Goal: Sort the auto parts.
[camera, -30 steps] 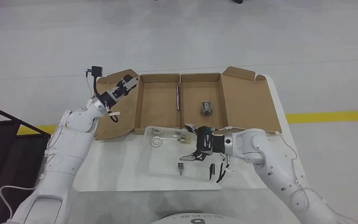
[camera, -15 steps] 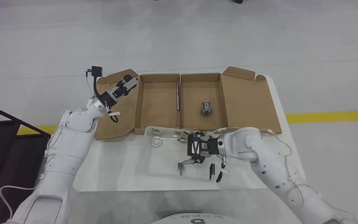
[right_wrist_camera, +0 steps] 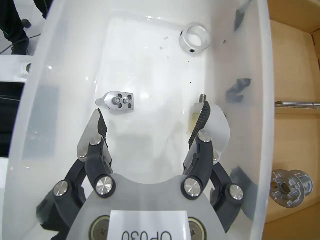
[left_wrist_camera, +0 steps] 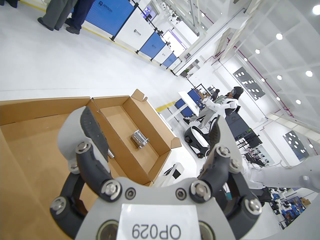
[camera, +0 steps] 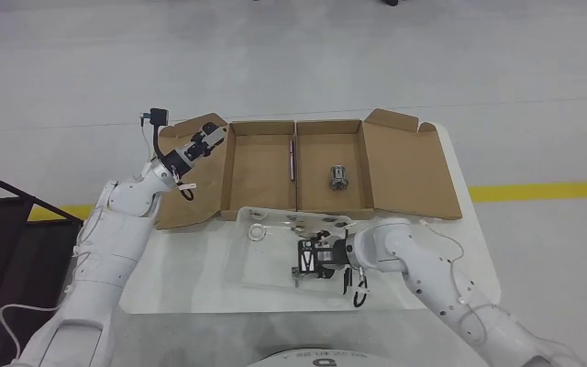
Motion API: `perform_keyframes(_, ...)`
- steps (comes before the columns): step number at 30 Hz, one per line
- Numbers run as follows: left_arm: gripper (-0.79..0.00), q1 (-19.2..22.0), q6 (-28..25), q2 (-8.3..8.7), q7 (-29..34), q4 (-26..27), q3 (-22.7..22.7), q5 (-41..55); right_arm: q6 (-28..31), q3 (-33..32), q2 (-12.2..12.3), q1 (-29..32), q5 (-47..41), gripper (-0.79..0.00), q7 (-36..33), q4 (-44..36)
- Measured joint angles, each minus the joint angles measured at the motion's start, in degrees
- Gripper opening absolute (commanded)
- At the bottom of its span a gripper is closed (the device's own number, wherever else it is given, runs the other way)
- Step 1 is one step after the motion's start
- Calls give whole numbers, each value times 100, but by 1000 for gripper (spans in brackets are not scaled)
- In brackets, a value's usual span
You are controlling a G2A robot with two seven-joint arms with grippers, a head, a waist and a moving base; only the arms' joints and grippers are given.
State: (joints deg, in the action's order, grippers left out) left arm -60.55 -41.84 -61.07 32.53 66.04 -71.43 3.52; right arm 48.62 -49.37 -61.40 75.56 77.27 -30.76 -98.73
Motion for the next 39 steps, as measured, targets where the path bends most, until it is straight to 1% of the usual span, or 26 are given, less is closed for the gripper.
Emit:
perform_keyframes(2,0,0,0,0,0,0,0,0,-27,106,-24,-69,-3,-43,-142,44)
perform_keyframes(5,0,0,0,0,0,0,0,0,-9,218,-48,-161,-22,-77,-267,100)
perform_keyframes(8,0,0,0,0,0,0,0,0,3,292,-63,-226,-50,-86,-325,134)
perform_keyframes(17,0,0,0,0,0,0,0,0,-94,542,-113,-364,4,-206,-574,229)
perform_keyframes(19,0,0,0,0,0,0,0,0,-113,589,-127,-398,-16,-252,-619,254)
perform_keyframes(21,0,0,0,0,0,0,0,0,-111,640,-141,-440,-43,-382,-637,284)
perform_keyframes(22,0,0,0,0,0,0,0,0,-106,658,-147,-458,-56,-397,-630,300)
perform_keyframes(29,0,0,0,0,0,0,0,0,-171,706,-179,-550,-188,-431,-355,414)
perform_keyframes(37,0,0,0,0,0,0,0,0,-113,801,-163,-499,-27,-397,-333,412)
perform_keyframes(39,0,0,0,0,0,0,0,0,-99,859,-164,-484,58,-369,-329,402)
